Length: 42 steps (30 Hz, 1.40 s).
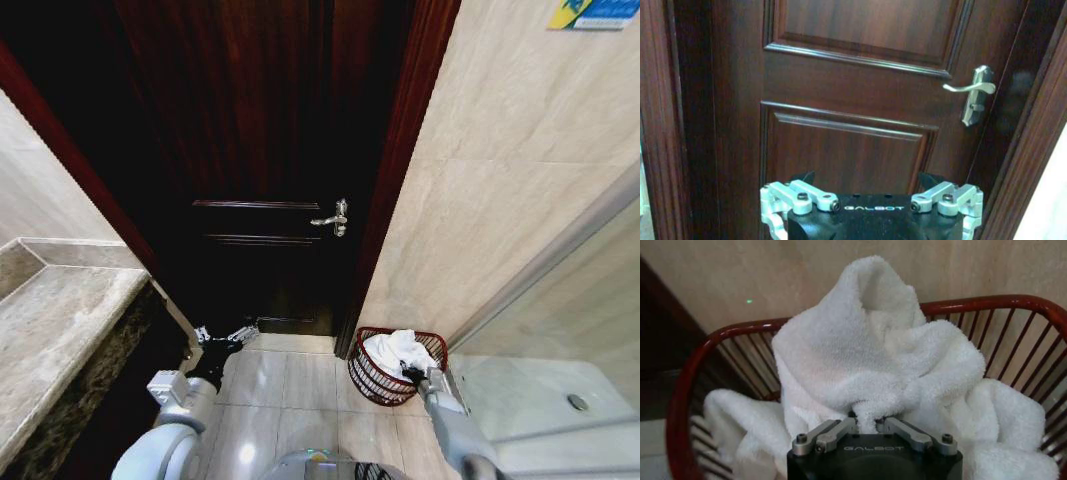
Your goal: Discard the used towel into the hamper.
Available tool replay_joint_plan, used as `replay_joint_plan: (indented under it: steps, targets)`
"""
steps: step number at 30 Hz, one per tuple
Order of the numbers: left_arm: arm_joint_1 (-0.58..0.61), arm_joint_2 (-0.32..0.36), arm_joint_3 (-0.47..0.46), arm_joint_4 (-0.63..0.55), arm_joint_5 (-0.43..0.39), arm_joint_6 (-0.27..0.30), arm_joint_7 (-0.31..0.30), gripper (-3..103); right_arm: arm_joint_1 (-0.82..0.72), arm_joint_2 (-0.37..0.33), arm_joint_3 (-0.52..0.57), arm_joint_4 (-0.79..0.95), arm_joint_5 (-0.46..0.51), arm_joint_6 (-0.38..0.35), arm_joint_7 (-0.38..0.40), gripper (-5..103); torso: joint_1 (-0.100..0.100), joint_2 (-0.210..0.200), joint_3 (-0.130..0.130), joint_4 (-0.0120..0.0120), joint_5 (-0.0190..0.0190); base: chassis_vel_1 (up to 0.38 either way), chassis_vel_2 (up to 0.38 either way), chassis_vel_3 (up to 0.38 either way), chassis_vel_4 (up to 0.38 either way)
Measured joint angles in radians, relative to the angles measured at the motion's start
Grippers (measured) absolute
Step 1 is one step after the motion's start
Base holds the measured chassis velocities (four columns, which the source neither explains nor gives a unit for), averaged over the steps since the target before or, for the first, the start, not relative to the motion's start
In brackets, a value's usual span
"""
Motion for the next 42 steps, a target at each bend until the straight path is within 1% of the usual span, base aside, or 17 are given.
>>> replay_joint_plan:
  steps: [2,6,12,22,28,39,42]
  targets:
    - [0.000,0.000,0.000,0.000,0.000,0.000,0.000,100,0.033,-0.007,-0.002,-0.023,0.006,-0.016,0.008,6,-0.008,-0.018,-0.010,0.0001,-0.0001,0.000,0.000,0.000,0.000]
    - [0.000,0.000,0.000,0.000,0.000,0.000,0.000,100,0.058,-0.015,-0.006,-0.041,0.004,-0.038,0.017,6,-0.014,-0.032,-0.017,0.0000,0.0000,0.000,0.000,0.000,0.000]
    - [0.000,0.000,0.000,0.000,0.000,0.000,0.000,100,0.114,-0.028,-0.012,-0.099,-0.024,-0.079,0.029,6,-0.031,-0.070,-0.039,0.0000,-0.0004,0.000,0.000,0.000,0.000]
    - [0.000,0.000,0.000,0.000,0.000,0.000,0.000,100,0.167,-0.016,-0.012,-0.166,-0.070,-0.113,0.050,6,-0.050,-0.112,-0.062,0.0002,-0.0007,0.000,0.000,0.000,0.000]
    - [0.000,0.000,0.000,0.000,0.000,0.000,0.000,100,0.168,-0.010,-0.010,-0.174,-0.094,-0.113,0.051,6,-0.055,-0.123,-0.068,0.0003,-0.0007,0.000,0.000,0.000,0.000]
    - [0.000,0.000,0.000,0.000,0.000,0.000,0.000,100,0.166,-0.008,-0.013,-0.167,-0.096,-0.130,0.060,6,-0.054,-0.120,-0.067,0.0006,-0.0001,0.000,0.000,0.000,0.000]
    - [0.000,0.000,0.000,0.000,0.000,0.000,0.000,100,0.091,-0.017,-0.059,-0.021,-0.038,-0.149,0.052,3,-0.053,-0.119,-0.066,0.0005,0.0012,0.000,0.000,0.000,0.000]
